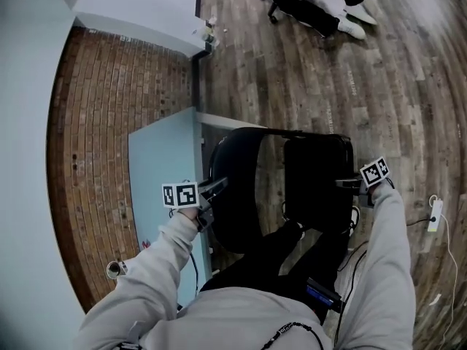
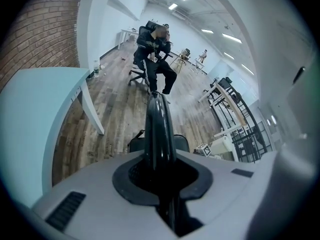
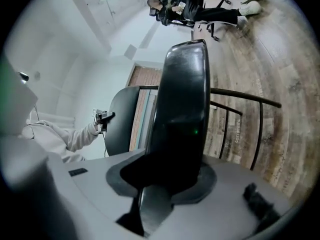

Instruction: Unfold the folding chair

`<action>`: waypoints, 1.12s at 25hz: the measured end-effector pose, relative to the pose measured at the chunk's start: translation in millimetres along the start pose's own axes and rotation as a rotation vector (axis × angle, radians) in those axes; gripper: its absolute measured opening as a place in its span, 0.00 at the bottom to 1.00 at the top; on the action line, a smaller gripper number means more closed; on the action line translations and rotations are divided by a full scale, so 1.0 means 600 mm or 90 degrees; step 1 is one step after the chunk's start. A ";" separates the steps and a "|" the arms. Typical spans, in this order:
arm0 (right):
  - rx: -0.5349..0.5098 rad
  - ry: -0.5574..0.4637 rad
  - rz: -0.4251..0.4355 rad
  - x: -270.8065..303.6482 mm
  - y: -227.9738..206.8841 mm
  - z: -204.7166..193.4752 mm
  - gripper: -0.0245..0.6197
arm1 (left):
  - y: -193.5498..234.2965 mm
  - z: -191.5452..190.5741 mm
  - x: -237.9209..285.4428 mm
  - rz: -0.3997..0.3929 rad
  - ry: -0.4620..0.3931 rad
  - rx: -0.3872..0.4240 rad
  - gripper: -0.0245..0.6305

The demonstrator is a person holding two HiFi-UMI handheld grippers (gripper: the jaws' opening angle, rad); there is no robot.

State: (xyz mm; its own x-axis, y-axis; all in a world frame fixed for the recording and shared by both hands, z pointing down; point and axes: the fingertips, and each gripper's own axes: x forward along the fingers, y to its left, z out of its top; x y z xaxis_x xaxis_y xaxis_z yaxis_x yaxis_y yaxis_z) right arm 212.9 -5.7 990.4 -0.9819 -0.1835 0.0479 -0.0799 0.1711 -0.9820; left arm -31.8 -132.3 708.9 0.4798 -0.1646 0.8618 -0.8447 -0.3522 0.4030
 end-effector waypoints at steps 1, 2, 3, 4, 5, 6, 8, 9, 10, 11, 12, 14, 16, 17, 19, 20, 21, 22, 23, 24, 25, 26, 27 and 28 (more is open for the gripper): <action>-0.001 -0.011 0.008 -0.007 -0.010 0.002 0.24 | 0.003 0.000 0.004 -0.003 -0.004 0.000 0.14; -0.003 -0.022 0.017 -0.012 -0.019 0.004 0.24 | 0.006 0.002 0.007 -0.008 -0.009 0.005 0.14; -0.006 -0.032 0.027 -0.015 -0.026 0.006 0.24 | 0.010 0.007 0.012 -0.014 -0.012 0.012 0.14; -0.008 -0.038 0.038 -0.017 -0.032 0.005 0.24 | 0.015 0.012 0.016 -0.016 -0.013 0.020 0.14; -0.010 -0.041 0.049 -0.016 -0.038 0.004 0.24 | 0.024 0.017 0.018 -0.015 -0.012 0.026 0.14; -0.012 -0.042 0.060 -0.015 -0.044 0.003 0.24 | 0.032 0.020 0.020 -0.013 -0.009 0.028 0.14; -0.018 -0.044 0.074 -0.018 -0.059 0.011 0.24 | 0.040 0.021 0.024 -0.017 -0.011 0.014 0.14; -0.020 -0.043 0.078 -0.020 -0.067 0.020 0.24 | 0.040 0.022 0.027 -0.020 -0.015 0.004 0.14; -0.021 -0.040 0.083 -0.022 -0.077 0.030 0.24 | 0.042 0.024 0.029 -0.020 -0.019 -0.005 0.14; -0.023 -0.035 0.088 -0.023 -0.087 0.042 0.24 | 0.045 0.029 0.032 -0.017 -0.023 -0.010 0.14; -0.021 -0.035 0.094 -0.025 -0.097 0.054 0.24 | 0.051 0.035 0.036 -0.013 -0.026 -0.014 0.14; -0.001 -0.050 0.110 -0.029 -0.114 0.067 0.25 | 0.067 0.040 0.044 -0.014 -0.032 -0.024 0.14; 0.028 -0.073 0.128 -0.038 -0.134 0.064 0.24 | 0.086 0.035 0.052 -0.018 -0.029 -0.028 0.14; 0.037 -0.082 0.139 -0.044 -0.142 0.059 0.24 | 0.094 0.032 0.057 -0.017 -0.025 -0.026 0.14; 0.048 -0.090 0.159 -0.055 -0.157 0.042 0.24 | 0.099 0.025 0.066 -0.025 -0.020 -0.024 0.14; 0.053 -0.092 0.164 -0.063 -0.166 0.033 0.24 | 0.096 0.021 0.072 -0.037 -0.021 -0.028 0.14; 0.059 -0.098 0.166 -0.072 -0.176 0.026 0.24 | 0.090 0.019 0.080 -0.054 -0.024 -0.038 0.14; 0.068 -0.109 0.166 -0.085 -0.187 0.021 0.24 | 0.082 0.018 0.090 -0.076 -0.029 -0.052 0.14; 0.075 -0.127 0.167 -0.101 -0.198 0.019 0.24 | 0.077 0.017 0.103 -0.094 -0.033 -0.069 0.14; 0.071 -0.150 0.170 -0.115 -0.206 0.018 0.24 | 0.079 0.014 0.115 -0.098 -0.033 -0.081 0.15; 0.061 -0.173 0.176 -0.123 -0.212 0.018 0.24 | 0.091 0.012 0.124 -0.086 -0.028 -0.078 0.18; 0.055 -0.192 0.181 -0.122 -0.220 0.016 0.24 | 0.107 0.010 0.127 -0.068 -0.022 -0.062 0.20; 0.059 -0.204 0.180 -0.119 -0.232 0.009 0.24 | 0.122 0.008 0.129 -0.054 -0.016 -0.047 0.21; 0.069 -0.211 0.173 -0.117 -0.247 -0.002 0.24 | 0.132 0.002 0.133 -0.048 -0.012 -0.042 0.22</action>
State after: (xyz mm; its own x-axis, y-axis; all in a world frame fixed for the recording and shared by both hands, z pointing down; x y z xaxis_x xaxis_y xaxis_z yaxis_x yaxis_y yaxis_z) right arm 293.6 -16.9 1132.5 -0.8553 -0.4489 -0.2589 0.2099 0.1567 -0.9651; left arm -60.2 -174.4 809.0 0.5460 -0.1575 0.8228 -0.8197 -0.3033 0.4859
